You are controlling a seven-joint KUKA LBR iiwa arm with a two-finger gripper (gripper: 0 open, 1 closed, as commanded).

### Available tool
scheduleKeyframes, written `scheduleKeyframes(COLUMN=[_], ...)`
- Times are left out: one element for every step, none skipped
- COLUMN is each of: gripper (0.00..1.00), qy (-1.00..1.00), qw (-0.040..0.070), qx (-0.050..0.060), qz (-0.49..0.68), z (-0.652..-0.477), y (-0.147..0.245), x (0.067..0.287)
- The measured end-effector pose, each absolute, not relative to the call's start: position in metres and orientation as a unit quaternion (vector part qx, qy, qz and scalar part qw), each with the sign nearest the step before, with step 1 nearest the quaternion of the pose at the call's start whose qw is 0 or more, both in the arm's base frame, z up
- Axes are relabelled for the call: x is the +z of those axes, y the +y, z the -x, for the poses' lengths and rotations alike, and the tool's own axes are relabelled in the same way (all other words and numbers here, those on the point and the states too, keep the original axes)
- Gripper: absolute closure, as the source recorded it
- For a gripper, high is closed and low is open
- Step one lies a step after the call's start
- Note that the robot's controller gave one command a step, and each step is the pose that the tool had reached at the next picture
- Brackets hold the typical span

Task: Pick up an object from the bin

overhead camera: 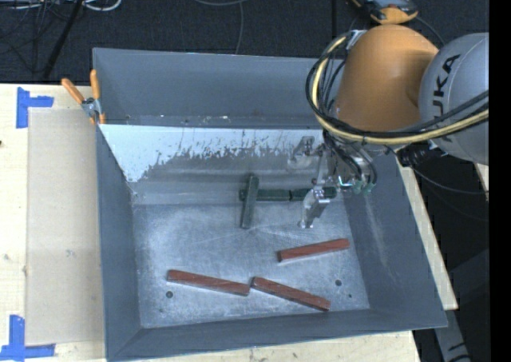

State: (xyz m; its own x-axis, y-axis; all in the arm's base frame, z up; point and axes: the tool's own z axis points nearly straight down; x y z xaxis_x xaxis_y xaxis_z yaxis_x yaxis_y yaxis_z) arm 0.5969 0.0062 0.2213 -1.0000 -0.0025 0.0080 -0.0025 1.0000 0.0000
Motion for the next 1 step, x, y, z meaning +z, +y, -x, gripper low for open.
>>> scheduleKeyframes(gripper=[0.0], qy=[-1.0], qw=[0.0], qx=[0.0], qz=[-0.001], z=[-0.5984], y=[0.0062], x=[0.2261])
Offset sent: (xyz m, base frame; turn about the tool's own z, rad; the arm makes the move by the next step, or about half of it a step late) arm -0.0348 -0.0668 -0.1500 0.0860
